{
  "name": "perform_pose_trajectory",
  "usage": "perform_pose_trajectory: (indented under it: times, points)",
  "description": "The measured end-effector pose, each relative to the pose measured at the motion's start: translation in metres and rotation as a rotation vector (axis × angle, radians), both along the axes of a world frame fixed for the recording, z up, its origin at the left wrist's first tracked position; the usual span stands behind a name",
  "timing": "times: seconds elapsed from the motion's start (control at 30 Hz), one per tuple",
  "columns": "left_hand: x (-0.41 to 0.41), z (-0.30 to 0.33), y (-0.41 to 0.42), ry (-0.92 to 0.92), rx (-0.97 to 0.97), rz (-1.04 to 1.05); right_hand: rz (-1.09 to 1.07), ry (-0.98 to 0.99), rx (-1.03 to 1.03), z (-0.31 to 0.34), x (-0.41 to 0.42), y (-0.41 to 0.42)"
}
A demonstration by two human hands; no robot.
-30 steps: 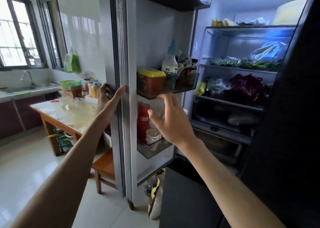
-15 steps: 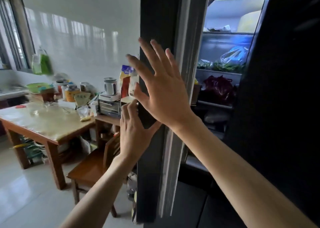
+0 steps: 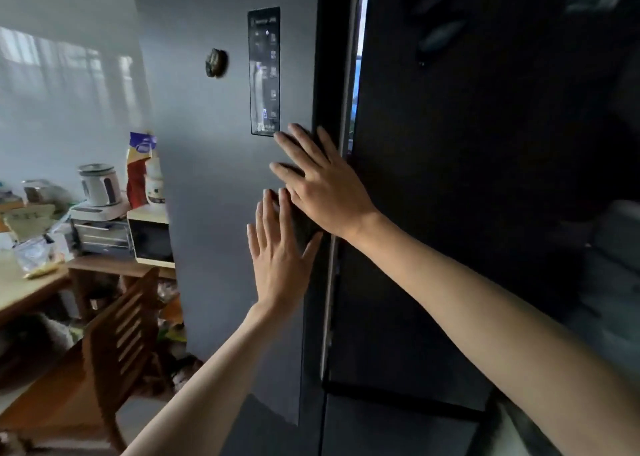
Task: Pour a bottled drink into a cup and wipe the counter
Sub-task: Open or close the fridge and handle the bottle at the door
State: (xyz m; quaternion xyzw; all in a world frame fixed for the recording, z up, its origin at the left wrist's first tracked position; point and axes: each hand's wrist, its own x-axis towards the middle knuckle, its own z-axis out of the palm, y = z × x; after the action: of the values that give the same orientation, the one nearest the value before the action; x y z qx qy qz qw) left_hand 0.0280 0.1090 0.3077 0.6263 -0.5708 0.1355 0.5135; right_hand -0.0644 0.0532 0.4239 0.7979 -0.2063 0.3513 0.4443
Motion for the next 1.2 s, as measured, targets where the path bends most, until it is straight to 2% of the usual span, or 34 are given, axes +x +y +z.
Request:
perform_pose_trajectory:
  times: [0.17,0.33,0.5,0.63,0.8,1.0,1.2]
  points:
    - [-0.027,0.000,-0.059,-0.021,0.130,-0.027,-0.070,0.025,0.016,-0.002,-0.032,-0.064]
    - [-0.019,0.003,-0.095,-0.110,0.279,-0.068,-0.184,0.007,0.031,-0.015,-0.041,-0.111]
    - [-0.016,-0.003,-0.102,-0.161,0.288,-0.031,-0.177,0.019,0.064,-0.018,-0.037,-0.121]
    - [-0.017,0.007,-0.089,-0.196,0.379,-0.037,-0.197,0.023,0.129,-0.024,-0.040,-0.118]
    - [-0.001,0.022,-0.044,-0.186,0.446,-0.040,-0.189,-0.021,0.354,-0.022,-0.025,-0.082]
    - [0.053,0.013,0.043,-0.165,0.416,0.049,-0.094,0.050,0.590,-0.077,0.020,-0.011]
    - [0.129,-0.003,0.151,-0.028,0.444,0.220,0.187,0.169,1.106,-0.110,0.108,0.092]
